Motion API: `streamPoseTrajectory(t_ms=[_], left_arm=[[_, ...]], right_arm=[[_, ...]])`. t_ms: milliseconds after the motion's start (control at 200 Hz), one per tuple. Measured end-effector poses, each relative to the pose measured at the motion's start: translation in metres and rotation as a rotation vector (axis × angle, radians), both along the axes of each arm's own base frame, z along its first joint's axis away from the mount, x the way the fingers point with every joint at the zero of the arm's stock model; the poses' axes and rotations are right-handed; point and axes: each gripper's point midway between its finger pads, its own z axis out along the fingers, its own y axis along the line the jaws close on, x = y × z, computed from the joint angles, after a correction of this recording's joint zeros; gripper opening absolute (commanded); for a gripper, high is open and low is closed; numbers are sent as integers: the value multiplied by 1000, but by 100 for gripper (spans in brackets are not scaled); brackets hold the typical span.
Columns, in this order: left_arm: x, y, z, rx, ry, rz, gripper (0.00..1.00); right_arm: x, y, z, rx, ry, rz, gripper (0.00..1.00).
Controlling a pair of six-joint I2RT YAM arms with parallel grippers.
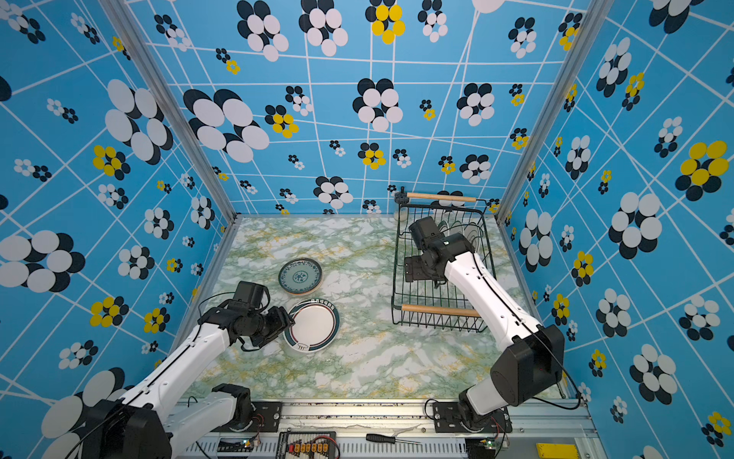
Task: Unload the plates from the dish rack
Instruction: Place the plate on the plate, then pick up the plate from the dish rack.
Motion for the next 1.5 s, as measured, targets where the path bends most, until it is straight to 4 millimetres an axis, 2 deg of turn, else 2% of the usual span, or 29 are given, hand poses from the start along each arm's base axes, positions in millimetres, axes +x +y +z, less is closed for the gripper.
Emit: streamPoseTrajectory(t_ms=[330, 470, 780, 815, 920, 1165, 1304, 1499], left_arm=[[39, 9, 76, 56, -218, -49, 84], [54, 11, 96, 72, -265, -62, 85], [70, 17, 123, 103, -317, -85, 95], [72, 18, 126, 105, -325, -83, 100], [76, 21, 132, 109, -336, -82, 99], [79, 31, 133, 115, -329, -66, 99], [77, 35, 135, 113, -325, -60, 99], [73, 35, 140, 111, -334, -63, 99]], right_arm=[[7, -16, -2, 7, -8, -50, 99], [14, -25, -3, 15, -24, -78, 99], [35, -39, -6, 31, -92, -108, 99], [39, -39, -5, 37, -112, -109, 99], [49, -40, -7, 50, -152, -118, 99], [75, -47, -7, 87, -229, -148, 99], [91, -49, -19, 92, -218, -165, 99], [114, -43, -33, 108, -197, -162, 99]])
